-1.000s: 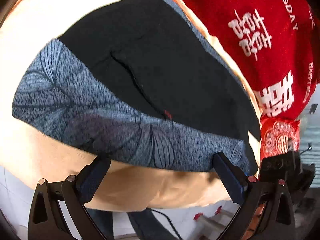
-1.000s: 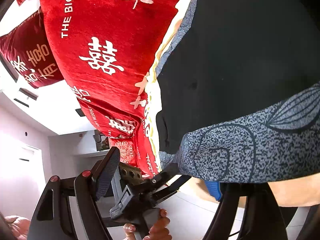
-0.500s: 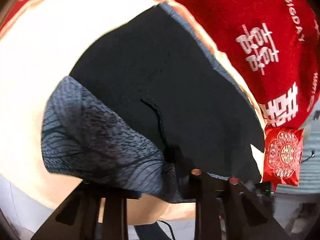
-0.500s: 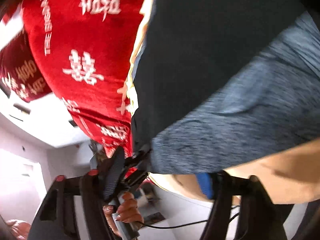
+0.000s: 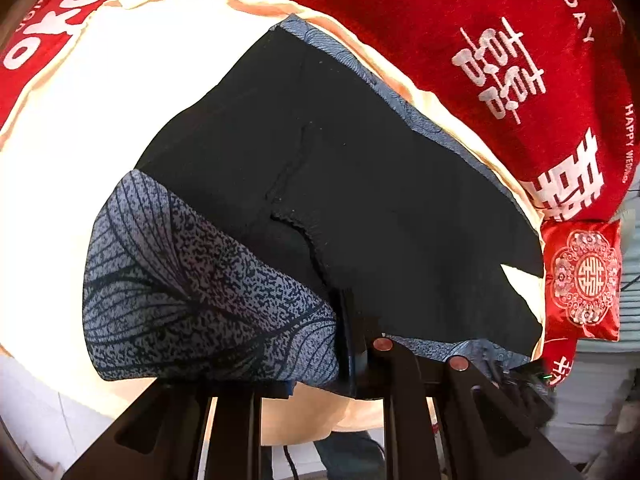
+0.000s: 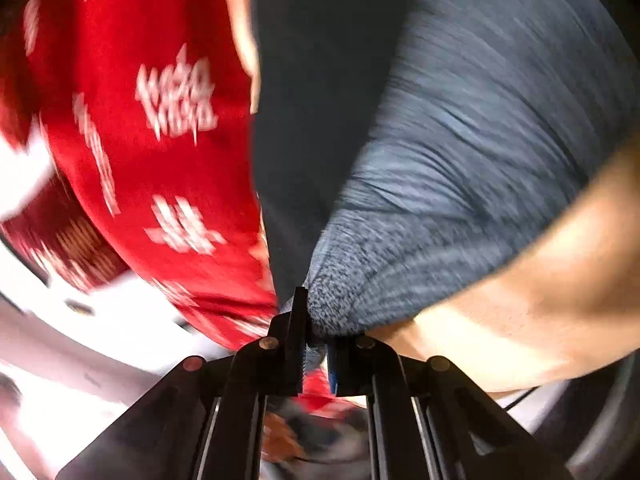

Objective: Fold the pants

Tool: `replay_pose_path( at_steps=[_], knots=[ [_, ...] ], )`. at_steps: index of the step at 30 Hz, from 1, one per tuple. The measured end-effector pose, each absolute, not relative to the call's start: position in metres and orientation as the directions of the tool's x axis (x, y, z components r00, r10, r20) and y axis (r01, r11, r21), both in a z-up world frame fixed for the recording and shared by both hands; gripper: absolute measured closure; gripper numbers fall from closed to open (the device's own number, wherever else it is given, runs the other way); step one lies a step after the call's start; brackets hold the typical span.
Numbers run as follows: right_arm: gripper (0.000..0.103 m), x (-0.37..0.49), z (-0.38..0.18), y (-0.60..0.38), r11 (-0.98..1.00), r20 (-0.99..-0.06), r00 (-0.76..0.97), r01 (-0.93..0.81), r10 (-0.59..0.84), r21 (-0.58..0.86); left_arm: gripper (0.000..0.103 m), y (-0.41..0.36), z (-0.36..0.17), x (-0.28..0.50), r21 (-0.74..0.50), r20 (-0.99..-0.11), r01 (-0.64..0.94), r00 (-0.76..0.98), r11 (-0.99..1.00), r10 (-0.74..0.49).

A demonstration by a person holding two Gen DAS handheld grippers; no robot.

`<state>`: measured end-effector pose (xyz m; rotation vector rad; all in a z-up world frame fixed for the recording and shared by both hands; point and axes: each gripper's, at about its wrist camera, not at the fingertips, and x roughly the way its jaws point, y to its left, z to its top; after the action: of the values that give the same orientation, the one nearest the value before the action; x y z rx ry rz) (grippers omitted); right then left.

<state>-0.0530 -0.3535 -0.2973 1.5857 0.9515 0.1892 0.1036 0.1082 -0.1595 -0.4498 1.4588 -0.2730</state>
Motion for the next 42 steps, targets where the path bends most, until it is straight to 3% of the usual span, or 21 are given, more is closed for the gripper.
replay_pose_path(
  at_steps=[5, 12, 19, 22, 24, 25, 27, 28, 29, 33, 37, 42],
  knots=[
    [0.095, -0.002, -0.225, -0.365, 0.374, -0.530, 0.500, 0.383, 0.684, 0.844, 0.084, 0.094, -0.133, 0.123, -0.437, -0.897, -0.082, 0.116, 0.895, -0.427],
    [0.094, 0.130, -0.177, -0.391, 0.575, -0.631, 0.331, 0.260, 0.701, 0.776, 0.084, 0.063, -0.105, 0.205, -0.416, -0.898, -0.066, 0.188, 0.907, -0.399],
    [0.091, 0.248, -0.224, -0.398, 0.748, -0.761, 0.163, 0.147, 0.628, 0.648, 0.083, 0.034, -0.151, 0.293, -0.313, -0.931, -0.057, 0.217, 0.948, -0.295],
    [0.091, 0.272, -0.258, -0.402, 0.769, -0.788, 0.110, 0.171, 0.606, 0.616, 0.064, 0.029, -0.177, 0.313, -0.246, -0.955, -0.094, 0.195, 0.965, -0.225],
    [0.089, 0.281, -0.276, -0.409, 0.753, -0.780, 0.105, 0.210, 0.617, 0.624, 0.063, 0.031, -0.184, 0.320, -0.251, -0.955, -0.137, 0.196, 0.958, -0.222],
    [0.083, 0.286, -0.280, -0.414, 0.728, -0.763, 0.112, 0.238, 0.636, 0.642, 0.061, 0.034, -0.184, 0.320, -0.263, -0.953, -0.154, 0.195, 0.952, -0.232],
    [0.059, 0.285, -0.277, -0.418, 0.681, -0.720, 0.130, 0.249, 0.681, 0.689, 0.055, 0.039, -0.173, 0.316, -0.263, -0.951, -0.165, 0.211, 0.951, -0.227],
    [0.037, 0.284, -0.269, -0.416, 0.676, -0.710, 0.137, 0.229, 0.690, 0.701, 0.044, 0.041, -0.166, 0.314, -0.240, -0.954, -0.158, 0.220, 0.958, -0.203],
    [0.024, 0.282, -0.260, -0.414, 0.679, -0.707, 0.141, 0.203, 0.693, 0.706, 0.034, 0.043, -0.157, 0.310, -0.212, -0.956, -0.152, 0.235, 0.965, -0.173],
    [0.024, 0.270, -0.222, -0.404, 0.755, -0.766, 0.134, 0.126, 0.629, 0.643, 0.033, 0.047, -0.129, 0.294, -0.127, -0.960, -0.124, 0.266, 0.984, -0.090],
    [0.052, 0.265, -0.209, -0.377, 0.829, -0.827, 0.102, 0.030, 0.553, 0.559, 0.033, 0.027, -0.136, 0.294, -0.064, -0.967, -0.036, 0.250, 0.997, -0.053],
    [0.054, 0.284, -0.238, -0.349, 0.907, -0.905, 0.071, -0.074, 0.420, 0.416, 0.033, 0.006, -0.184, 0.323, 0.022, -0.972, -0.063, 0.232, 0.998, 0.036]
  ],
)
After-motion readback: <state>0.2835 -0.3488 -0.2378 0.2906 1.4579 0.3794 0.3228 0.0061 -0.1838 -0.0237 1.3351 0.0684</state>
